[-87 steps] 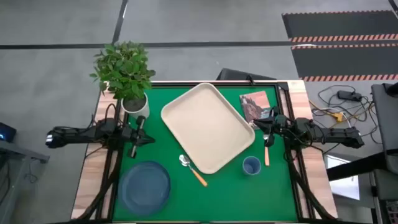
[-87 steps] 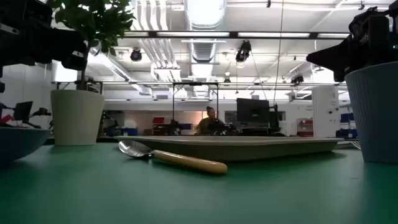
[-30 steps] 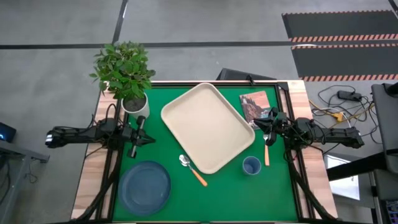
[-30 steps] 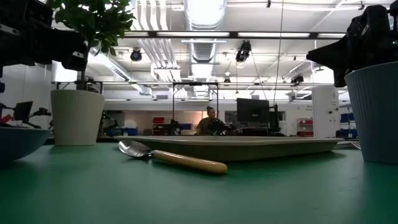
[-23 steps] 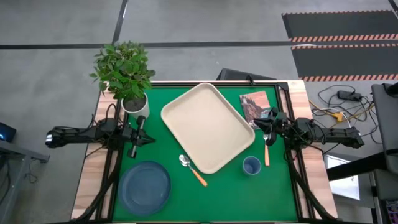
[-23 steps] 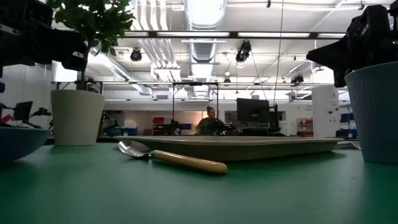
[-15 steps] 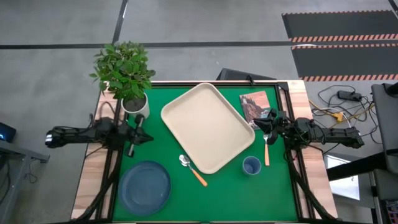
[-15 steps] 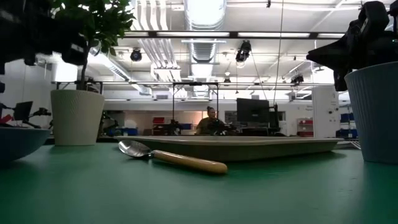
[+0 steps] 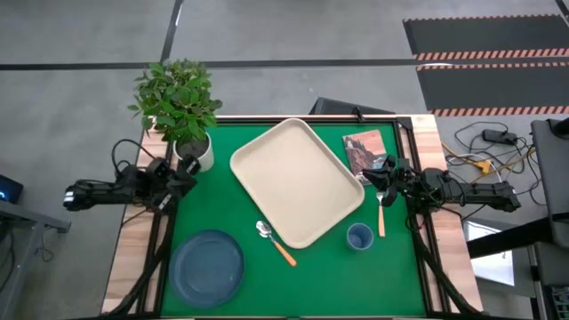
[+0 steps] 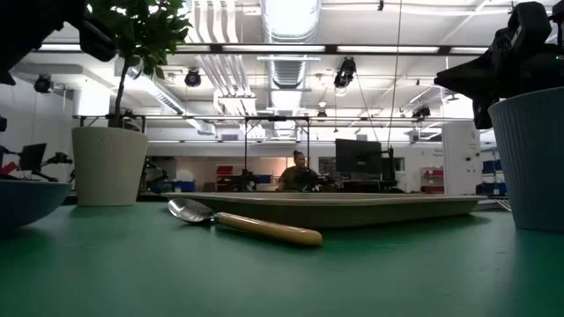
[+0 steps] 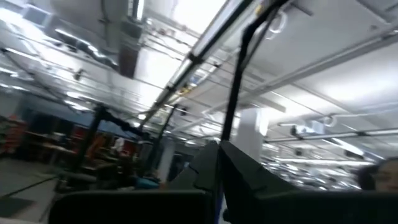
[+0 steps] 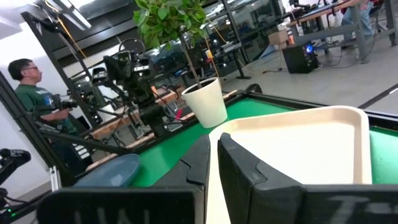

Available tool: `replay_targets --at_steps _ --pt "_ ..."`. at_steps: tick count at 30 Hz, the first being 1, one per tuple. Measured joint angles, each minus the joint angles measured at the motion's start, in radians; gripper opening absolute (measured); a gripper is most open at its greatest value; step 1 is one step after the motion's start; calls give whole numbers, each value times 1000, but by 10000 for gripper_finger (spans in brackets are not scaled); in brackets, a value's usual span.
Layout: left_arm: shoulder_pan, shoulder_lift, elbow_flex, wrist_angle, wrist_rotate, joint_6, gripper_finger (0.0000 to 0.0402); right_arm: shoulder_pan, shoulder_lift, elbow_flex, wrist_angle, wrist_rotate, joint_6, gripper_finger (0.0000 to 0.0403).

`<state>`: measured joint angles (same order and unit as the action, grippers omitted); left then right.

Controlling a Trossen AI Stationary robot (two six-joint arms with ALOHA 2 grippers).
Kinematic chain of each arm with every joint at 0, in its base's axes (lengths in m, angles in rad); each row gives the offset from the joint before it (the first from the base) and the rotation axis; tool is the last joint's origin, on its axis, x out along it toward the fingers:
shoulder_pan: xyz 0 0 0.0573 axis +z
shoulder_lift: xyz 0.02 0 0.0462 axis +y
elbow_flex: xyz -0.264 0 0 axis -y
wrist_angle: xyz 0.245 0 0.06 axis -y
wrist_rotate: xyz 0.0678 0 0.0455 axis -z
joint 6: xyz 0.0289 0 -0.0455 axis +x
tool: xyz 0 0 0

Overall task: Pick and place plate/cup/fork/spoon on tray
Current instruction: Put the blue plate on the center of the white serving tray

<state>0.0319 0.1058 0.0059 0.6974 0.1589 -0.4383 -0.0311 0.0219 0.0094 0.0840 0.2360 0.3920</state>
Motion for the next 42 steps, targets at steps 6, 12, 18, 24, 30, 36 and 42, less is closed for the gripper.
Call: replay_targets --at_steps 6,12,18,24,30,36,42 --pt "-1 87 0 77 -61 -3 0 0 0 0 3 1 -8 22" --pt "-13 237 10 181 -60 -114 0 0 1 0 -1 0 58 22" --pt "-63 392 69 185 -34 -262 0 0 1 0 0 0 69 22" --pt "-131 507 97 183 -93 -389 0 0 1 0 0 0 68 22" --pt "-235 658 179 182 -230 -391 0 0 1 0 3 1 42 22" --pt "-363 866 307 177 -366 -399 0 0 0 0 4 3 3 22" --pt "-472 1070 475 132 -486 -477 0 0 0 0 85 113 -71 22"
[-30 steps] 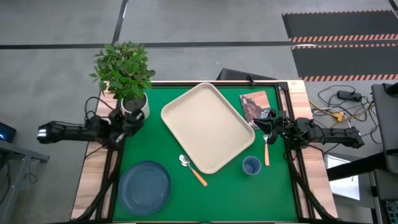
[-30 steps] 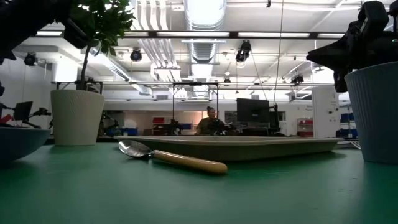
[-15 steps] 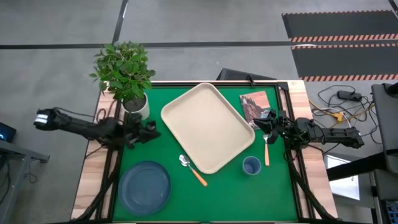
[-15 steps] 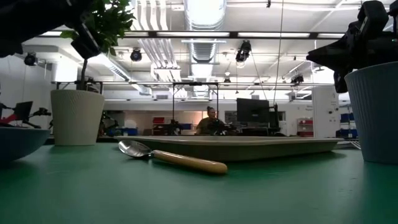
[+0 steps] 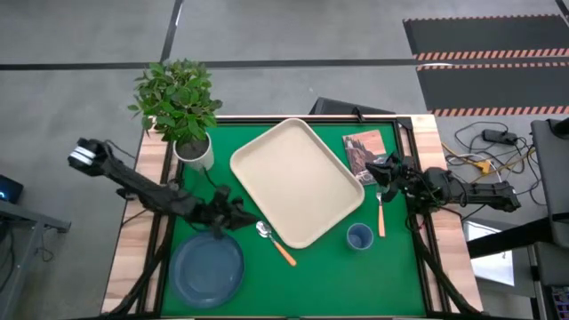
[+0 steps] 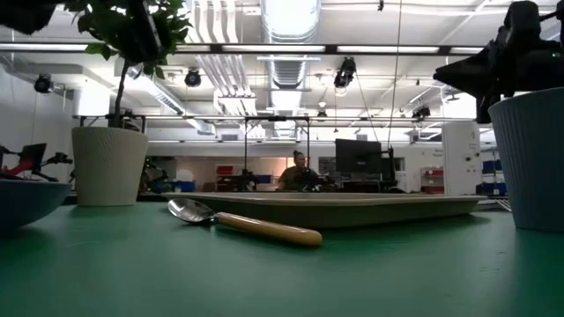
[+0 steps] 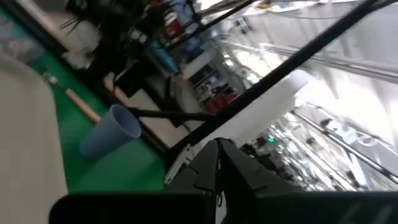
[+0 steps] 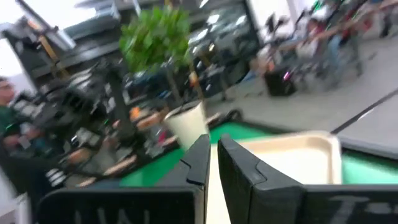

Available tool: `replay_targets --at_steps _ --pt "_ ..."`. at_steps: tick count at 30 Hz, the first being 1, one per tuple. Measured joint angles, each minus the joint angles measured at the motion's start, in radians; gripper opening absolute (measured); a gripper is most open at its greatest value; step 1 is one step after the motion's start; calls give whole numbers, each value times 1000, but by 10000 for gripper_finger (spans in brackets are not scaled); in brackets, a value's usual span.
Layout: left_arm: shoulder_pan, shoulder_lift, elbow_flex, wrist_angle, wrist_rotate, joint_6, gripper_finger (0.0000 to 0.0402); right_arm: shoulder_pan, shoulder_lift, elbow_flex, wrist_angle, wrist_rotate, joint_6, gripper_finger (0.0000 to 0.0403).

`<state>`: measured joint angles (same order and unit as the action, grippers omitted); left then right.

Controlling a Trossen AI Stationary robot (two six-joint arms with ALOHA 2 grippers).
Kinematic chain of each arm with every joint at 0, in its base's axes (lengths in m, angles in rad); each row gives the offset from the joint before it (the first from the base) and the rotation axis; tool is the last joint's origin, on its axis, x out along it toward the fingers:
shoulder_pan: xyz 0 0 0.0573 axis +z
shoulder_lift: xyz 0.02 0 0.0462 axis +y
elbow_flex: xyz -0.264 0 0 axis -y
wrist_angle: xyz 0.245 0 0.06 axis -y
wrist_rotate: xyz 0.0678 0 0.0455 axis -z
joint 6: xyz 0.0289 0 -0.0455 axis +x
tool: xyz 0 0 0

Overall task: Pick and place plate/cup/fork/spoon on tray
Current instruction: Put the blue plate on the center of the white serving tray

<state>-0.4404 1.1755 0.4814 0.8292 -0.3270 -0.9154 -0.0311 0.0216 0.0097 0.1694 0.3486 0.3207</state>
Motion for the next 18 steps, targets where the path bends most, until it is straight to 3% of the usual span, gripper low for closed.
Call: replay_targets --at_steps 5,9,13,18 --pt "-52 175 143 -43 -102 -112 0 0 0 0 126 37 -115 22" --pt "-58 268 240 -160 -94 -406 0 0 0 34 128 38 -202 22" --pt "-53 286 308 -431 102 -713 0 0 3 79 119 38 -267 22" --pt "-52 224 330 -876 397 -1038 0 0 9 114 117 46 -341 22"
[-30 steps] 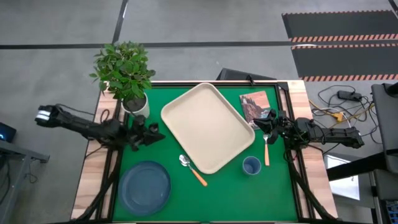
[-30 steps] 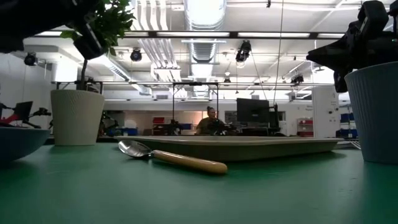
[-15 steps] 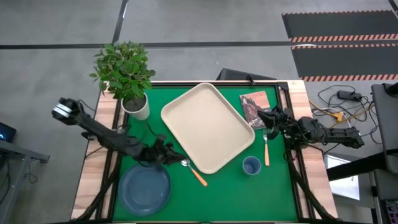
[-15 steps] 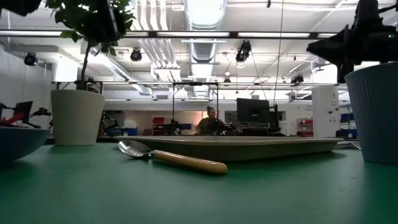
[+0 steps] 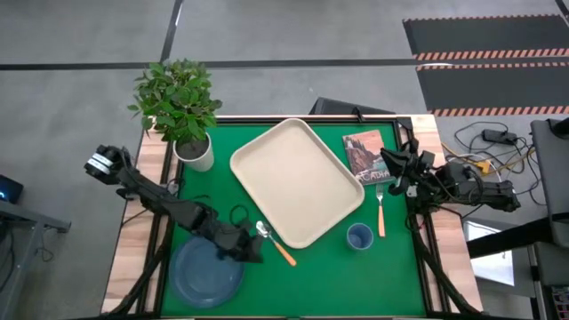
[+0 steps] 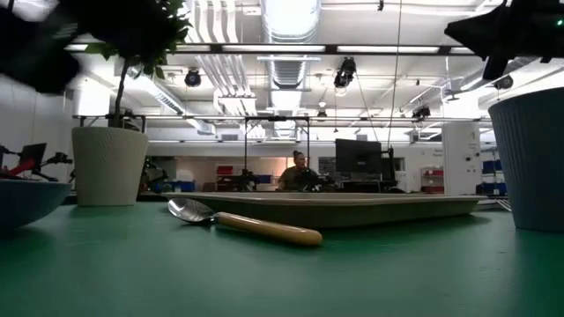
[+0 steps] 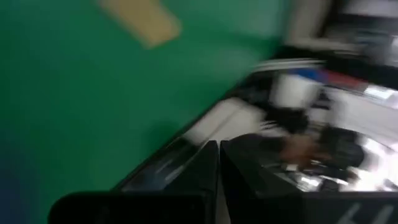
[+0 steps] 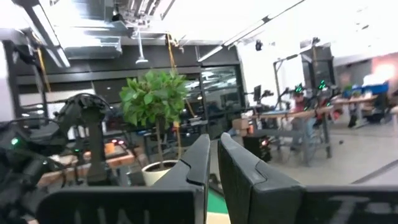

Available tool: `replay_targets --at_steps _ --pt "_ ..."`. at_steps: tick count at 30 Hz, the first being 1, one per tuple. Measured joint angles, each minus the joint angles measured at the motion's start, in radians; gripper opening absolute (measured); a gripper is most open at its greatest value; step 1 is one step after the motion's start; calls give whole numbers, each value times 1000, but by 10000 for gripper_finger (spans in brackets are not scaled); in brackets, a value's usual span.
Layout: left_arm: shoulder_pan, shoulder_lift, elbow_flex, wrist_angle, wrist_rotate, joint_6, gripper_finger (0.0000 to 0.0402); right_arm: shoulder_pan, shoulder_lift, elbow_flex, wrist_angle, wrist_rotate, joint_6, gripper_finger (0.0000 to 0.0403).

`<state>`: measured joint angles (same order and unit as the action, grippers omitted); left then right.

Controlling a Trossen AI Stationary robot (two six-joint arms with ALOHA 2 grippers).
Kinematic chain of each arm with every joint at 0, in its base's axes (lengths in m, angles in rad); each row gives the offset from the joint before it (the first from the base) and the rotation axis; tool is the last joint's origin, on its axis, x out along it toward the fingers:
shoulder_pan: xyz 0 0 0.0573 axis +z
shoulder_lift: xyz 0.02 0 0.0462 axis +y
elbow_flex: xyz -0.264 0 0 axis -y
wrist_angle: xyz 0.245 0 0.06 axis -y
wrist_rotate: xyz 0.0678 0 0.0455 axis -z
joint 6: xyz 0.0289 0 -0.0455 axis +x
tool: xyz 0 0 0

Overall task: Pick and place plate/cup/fork/spoon on tray
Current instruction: Put the blue plate on the center of the white serving tray

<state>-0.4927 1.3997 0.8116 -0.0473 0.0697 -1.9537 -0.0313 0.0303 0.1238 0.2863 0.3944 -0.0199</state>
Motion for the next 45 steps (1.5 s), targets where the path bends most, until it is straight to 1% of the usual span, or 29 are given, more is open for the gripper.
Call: replay_targets --at_steps 2,3,4,5,8,9,13,15,17,18,21,22,24,28,30,33,37,39,41,45 --pt "-7 -47 -2 -233 106 -117 0 0 2 10 0 2 -25 22" --pt "-13 -69 -3 -347 134 -168 0 0 4 15 -1 2 -38 22" --pt "-16 -85 -5 -419 136 -198 0 0 6 20 0 2 -48 22" --pt "-21 -101 -10 -456 110 -207 0 0 8 24 1 2 -51 22" --pt "-25 -136 -20 -391 -59 -125 0 0 20 28 0 2 -54 22" --pt "-22 -142 -21 -375 -80 -86 0 0 25 28 0 2 -60 22" --pt "-21 -153 -32 -403 -70 21 0 0 46 28 4 17 -73 22" --pt "-21 -149 -33 -457 -71 24 0 0 56 28 5 49 -73 22" --pt "-13 -143 -33 -531 -47 44 0 0 64 28 8 79 -72 22" --pt "-3 -143 -33 -580 -11 95 0 0 67 28 9 88 -70 22" --pt "33 -149 -33 -743 139 329 0 0 78 28 10 104 -69 22" --pt "36 -153 -33 -789 157 393 0 0 81 28 11 105 -69 22" --pt "48 -159 -33 -840 156 541 0 0 83 28 10 104 -69 22" --pt "80 -159 -33 -852 131 792 12 0 83 28 11 104 -66 22" --pt "91 -158 -33 -852 121 880 31 0 83 28 11 104 -66 22" --pt "101 -157 -33 -853 86 1010 70 0 84 28 11 104 -67 22" --pt "102 -150 -33 -865 -62 1131 126 0 84 28 11 104 -70 22" --pt "104 -140 -33 -865 -114 1194 146 0 84 28 11 104 -70 22" --pt "107 -125 -33 -865 -128 1253 158 0 84 28 10 104 -70 22" --pt "106 -90 -33 -861 -127 1307 161 0 84 28 11 104 -70 22"
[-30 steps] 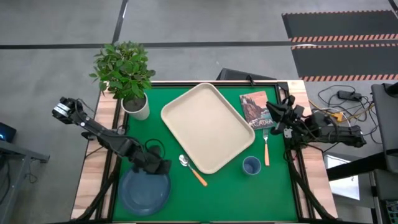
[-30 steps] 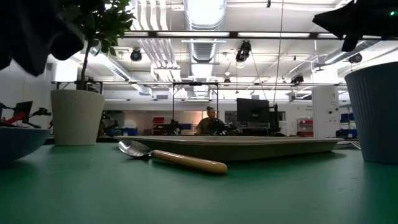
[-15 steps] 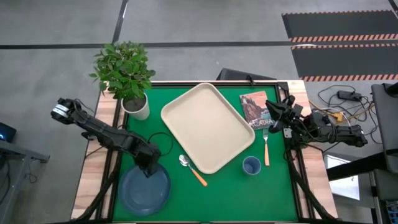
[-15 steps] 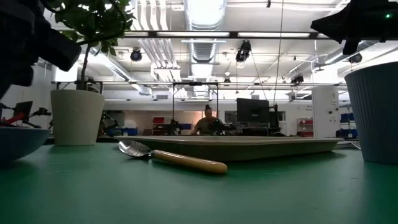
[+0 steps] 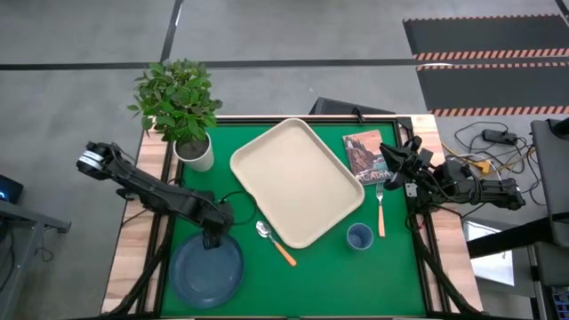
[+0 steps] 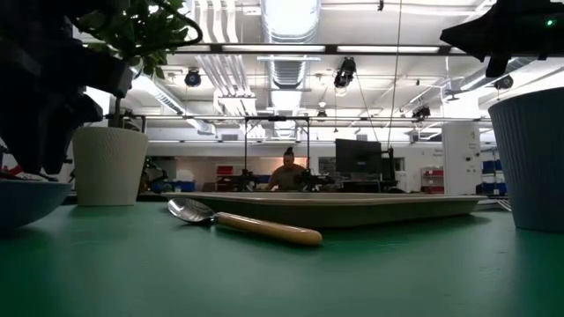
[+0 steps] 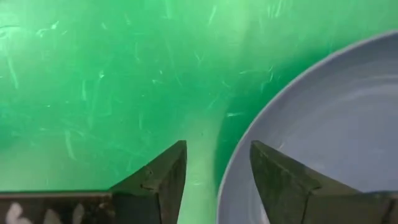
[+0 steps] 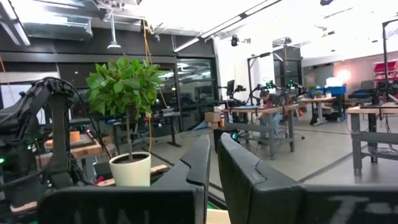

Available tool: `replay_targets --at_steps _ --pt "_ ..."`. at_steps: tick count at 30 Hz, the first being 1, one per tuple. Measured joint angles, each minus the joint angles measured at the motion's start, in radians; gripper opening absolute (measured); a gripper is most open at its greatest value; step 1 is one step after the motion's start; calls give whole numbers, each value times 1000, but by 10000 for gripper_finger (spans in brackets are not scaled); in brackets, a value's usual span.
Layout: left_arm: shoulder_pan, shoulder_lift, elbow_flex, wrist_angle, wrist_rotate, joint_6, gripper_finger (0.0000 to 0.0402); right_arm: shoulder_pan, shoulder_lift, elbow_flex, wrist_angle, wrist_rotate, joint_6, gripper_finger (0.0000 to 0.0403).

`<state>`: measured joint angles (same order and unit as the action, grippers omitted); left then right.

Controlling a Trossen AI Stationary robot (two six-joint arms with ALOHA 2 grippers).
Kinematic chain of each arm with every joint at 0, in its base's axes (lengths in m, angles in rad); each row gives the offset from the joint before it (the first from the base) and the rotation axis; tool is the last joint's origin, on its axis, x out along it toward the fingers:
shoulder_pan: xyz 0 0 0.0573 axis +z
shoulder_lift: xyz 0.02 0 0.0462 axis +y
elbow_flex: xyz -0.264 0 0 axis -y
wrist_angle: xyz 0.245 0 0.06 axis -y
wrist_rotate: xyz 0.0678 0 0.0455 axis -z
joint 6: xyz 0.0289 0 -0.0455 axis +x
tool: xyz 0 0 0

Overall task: Pick and place plate/cup/fork/spoon on tray
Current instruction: Put the blue plate on the center of the white serving tray

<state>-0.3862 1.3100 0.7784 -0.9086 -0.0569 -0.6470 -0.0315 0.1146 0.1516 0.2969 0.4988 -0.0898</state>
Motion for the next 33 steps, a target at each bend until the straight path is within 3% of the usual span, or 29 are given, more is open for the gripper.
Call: replay_targets --at_steps 16,20,25,33 --pt "0 116 -55 80 98 90 158 0 0 0 -5 0 11 22" --pt "0 122 -56 89 123 114 120 0 0 0 -8 0 13 22" --pt "-1 98 -55 88 129 113 21 0 0 0 -9 0 13 22" --pt "-3 20 -54 76 85 81 3 0 0 0 -21 0 11 22"
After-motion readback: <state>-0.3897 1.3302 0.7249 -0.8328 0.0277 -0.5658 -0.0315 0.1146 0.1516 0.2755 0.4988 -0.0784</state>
